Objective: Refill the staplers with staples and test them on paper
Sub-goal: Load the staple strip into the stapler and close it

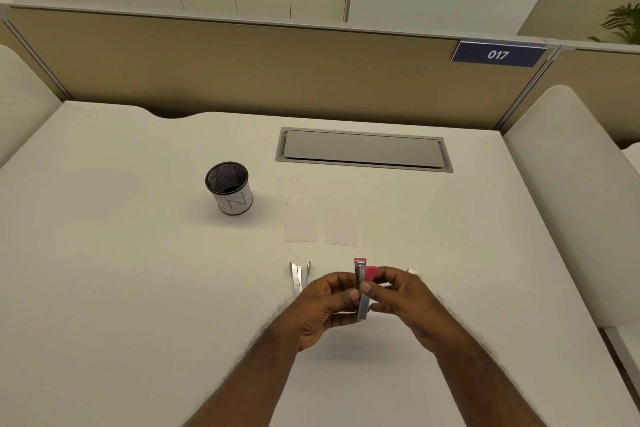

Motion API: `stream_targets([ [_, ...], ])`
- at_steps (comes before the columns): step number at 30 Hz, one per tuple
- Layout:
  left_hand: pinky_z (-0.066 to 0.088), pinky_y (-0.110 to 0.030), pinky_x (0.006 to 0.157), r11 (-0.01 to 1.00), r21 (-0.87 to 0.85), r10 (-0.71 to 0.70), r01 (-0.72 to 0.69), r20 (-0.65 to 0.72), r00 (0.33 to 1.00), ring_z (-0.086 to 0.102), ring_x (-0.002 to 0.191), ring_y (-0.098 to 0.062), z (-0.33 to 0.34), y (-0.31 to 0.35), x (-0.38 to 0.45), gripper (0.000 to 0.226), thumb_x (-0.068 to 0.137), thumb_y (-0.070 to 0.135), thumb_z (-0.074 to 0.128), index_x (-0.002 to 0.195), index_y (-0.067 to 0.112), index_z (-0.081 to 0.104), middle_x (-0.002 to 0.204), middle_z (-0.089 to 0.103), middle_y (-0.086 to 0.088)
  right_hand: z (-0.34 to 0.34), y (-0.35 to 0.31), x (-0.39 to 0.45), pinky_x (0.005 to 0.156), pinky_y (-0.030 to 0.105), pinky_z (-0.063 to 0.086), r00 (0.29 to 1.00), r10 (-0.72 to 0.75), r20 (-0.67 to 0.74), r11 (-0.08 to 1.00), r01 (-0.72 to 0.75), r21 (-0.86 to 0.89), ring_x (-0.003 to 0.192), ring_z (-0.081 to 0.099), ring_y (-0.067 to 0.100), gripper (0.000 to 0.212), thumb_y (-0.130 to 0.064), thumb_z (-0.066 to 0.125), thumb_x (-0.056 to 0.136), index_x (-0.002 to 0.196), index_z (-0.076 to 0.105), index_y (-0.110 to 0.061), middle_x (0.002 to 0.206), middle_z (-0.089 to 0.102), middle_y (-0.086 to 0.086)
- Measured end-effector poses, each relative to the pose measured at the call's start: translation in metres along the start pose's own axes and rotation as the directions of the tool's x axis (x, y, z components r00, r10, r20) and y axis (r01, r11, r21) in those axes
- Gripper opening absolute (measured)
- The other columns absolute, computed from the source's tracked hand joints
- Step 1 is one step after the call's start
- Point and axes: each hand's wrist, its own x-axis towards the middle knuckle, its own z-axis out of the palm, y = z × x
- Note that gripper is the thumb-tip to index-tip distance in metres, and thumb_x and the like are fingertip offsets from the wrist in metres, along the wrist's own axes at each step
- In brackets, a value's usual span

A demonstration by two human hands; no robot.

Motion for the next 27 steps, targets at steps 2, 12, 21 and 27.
stream_targets([
  [2, 0.057, -0.041, 0.087, 0.999, 0.039, 0.009, -0.008, -0.029, 1.000, 0.068, 0.104, -0.030, 0.000, 0.000, 0.001, 0.045, 0.075, 0.024, 0.078, 0.115, 0.010, 0.065, 0.114, 0.070, -0.016, 0.000, 0.003, 0.002, 0.088, 0.043, 0.058, 0.999, 0.005, -0.042, 1.000, -0.006, -0.030, 0.094, 0.071, 0.024, 0.022, -0.029, 0.078, 0.079, 0.100, 0.074, -0.022, 0.096, 0.076, 0.001],
  [12, 0.057, -0.032, 0.080, 0.999, 0.035, 0.028, -0.026, -0.076, 0.997, 0.070, 0.102, -0.026, 0.007, -0.005, 0.003, 0.025, 0.089, 0.024, 0.069, 0.111, 0.012, 0.069, 0.109, 0.073, -0.011, 0.006, 0.006, 0.004, 0.088, 0.045, 0.057, 0.981, -0.014, -0.192, 0.977, -0.028, -0.213, 0.092, 0.070, 0.023, 0.027, -0.034, 0.079, 0.076, 0.097, 0.072, -0.018, 0.095, 0.074, 0.002],
  [21, 0.058, -0.036, 0.083, 0.999, 0.048, -0.004, 0.007, -0.063, 0.998, 0.071, 0.100, -0.028, 0.009, -0.006, 0.002, 0.039, 0.079, 0.033, 0.072, 0.109, 0.009, 0.068, 0.106, 0.074, -0.011, 0.009, 0.008, 0.004, 0.083, 0.043, 0.059, 0.971, -0.002, -0.240, 0.968, -0.058, -0.244, 0.086, 0.070, 0.022, 0.025, -0.034, 0.080, 0.075, 0.091, 0.073, -0.016, 0.090, 0.073, 0.001],
  [27, 0.056, -0.042, 0.091, 0.998, 0.054, -0.015, 0.019, -0.074, 0.997, 0.070, 0.101, -0.031, 0.010, -0.005, 0.002, 0.031, 0.089, 0.026, 0.066, 0.113, 0.007, 0.067, 0.108, 0.073, -0.013, 0.012, 0.014, 0.011, 0.079, 0.033, 0.058, 0.960, -0.022, -0.280, 0.948, -0.068, -0.310, 0.084, 0.067, 0.013, 0.024, -0.037, 0.078, 0.076, 0.091, 0.071, -0.019, 0.087, 0.072, -0.007],
])
